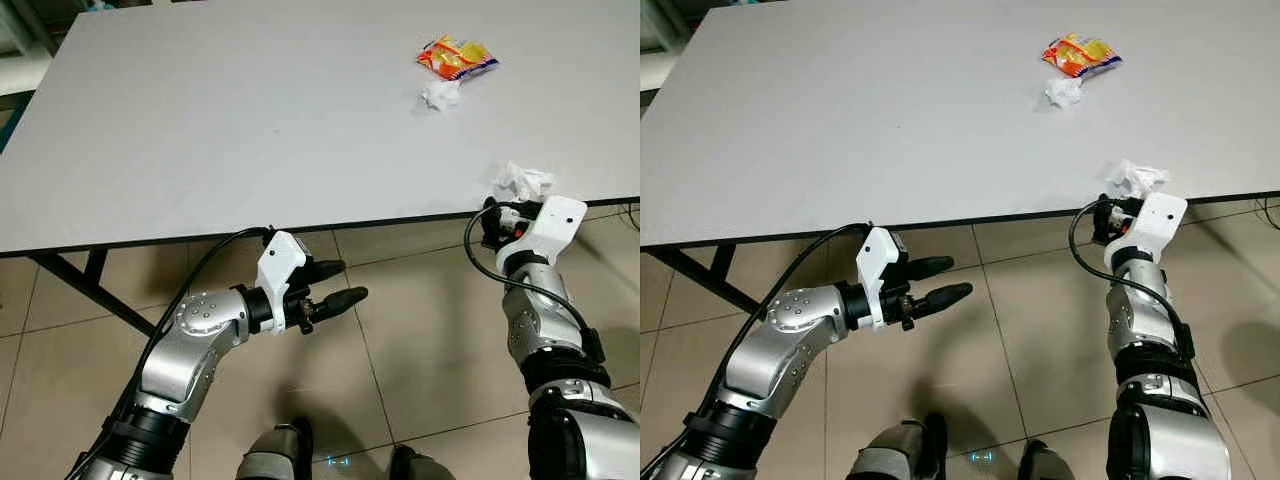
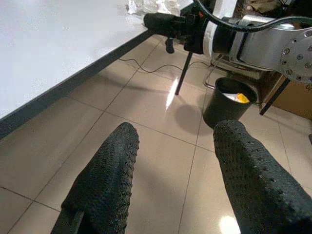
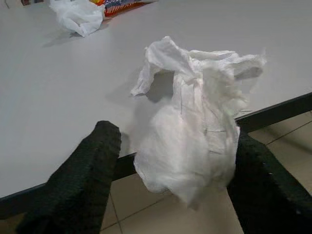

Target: Picking trash to rubbish bin

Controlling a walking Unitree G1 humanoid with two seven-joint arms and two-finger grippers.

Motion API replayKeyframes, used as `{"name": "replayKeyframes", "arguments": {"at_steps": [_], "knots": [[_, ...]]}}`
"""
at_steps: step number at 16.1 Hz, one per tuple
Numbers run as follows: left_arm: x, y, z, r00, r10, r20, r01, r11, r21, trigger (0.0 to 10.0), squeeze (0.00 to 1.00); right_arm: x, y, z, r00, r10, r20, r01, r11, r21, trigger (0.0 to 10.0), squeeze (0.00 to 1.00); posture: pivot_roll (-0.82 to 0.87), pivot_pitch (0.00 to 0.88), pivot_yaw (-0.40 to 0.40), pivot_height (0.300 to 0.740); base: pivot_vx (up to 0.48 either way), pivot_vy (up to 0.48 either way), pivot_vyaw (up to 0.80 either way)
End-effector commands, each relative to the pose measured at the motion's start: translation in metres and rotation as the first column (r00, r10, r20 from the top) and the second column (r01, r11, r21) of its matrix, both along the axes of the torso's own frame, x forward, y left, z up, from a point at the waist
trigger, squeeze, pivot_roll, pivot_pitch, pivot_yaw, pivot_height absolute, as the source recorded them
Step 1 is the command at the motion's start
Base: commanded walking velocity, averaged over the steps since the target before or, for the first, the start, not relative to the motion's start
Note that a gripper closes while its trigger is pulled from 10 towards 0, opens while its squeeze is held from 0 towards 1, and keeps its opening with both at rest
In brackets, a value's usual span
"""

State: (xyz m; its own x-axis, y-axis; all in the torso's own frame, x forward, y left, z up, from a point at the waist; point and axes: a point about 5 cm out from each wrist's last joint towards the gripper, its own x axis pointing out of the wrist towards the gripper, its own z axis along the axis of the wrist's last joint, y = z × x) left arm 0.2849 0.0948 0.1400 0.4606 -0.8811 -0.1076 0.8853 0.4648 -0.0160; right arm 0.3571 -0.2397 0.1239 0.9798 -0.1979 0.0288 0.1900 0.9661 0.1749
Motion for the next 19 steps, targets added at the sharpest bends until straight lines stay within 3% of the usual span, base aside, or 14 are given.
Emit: {"name": "replayKeyframes", "arguments": {"at_steps": [1,14,19], "knots": [[-0.001,0.001,0.001,1.0,-0.007,0.003,0.007,1.0,0.006,10.0,0.0,-0.002,-0.001,-0.005,1.0,-0.003,-0.018,0.003,1.0,0.021,0.0,0.0,0.31,0.247,0.077,0.74,0.0,0.0,0.0],[-0.002,-0.001,-0.001,1.0,0.0,-0.001,0.0,1.0,0.013,10.0,0.0,-0.003,-0.005,-0.006,0.999,-0.034,0.004,0.034,0.999,0.014,0.0,0.0,0.31,0.249,0.082,0.74,0.0,0.0,0.0],[0.001,-0.004,-0.003,1.0,0.007,0.007,-0.007,1.0,0.014,10.0,0.0,0.0,-0.006,0.009,0.996,-0.047,0.076,0.048,0.999,-0.005,0.0,0.0,0.31,0.228,0.073,0.74,0.0,0.0,0.0]]}}
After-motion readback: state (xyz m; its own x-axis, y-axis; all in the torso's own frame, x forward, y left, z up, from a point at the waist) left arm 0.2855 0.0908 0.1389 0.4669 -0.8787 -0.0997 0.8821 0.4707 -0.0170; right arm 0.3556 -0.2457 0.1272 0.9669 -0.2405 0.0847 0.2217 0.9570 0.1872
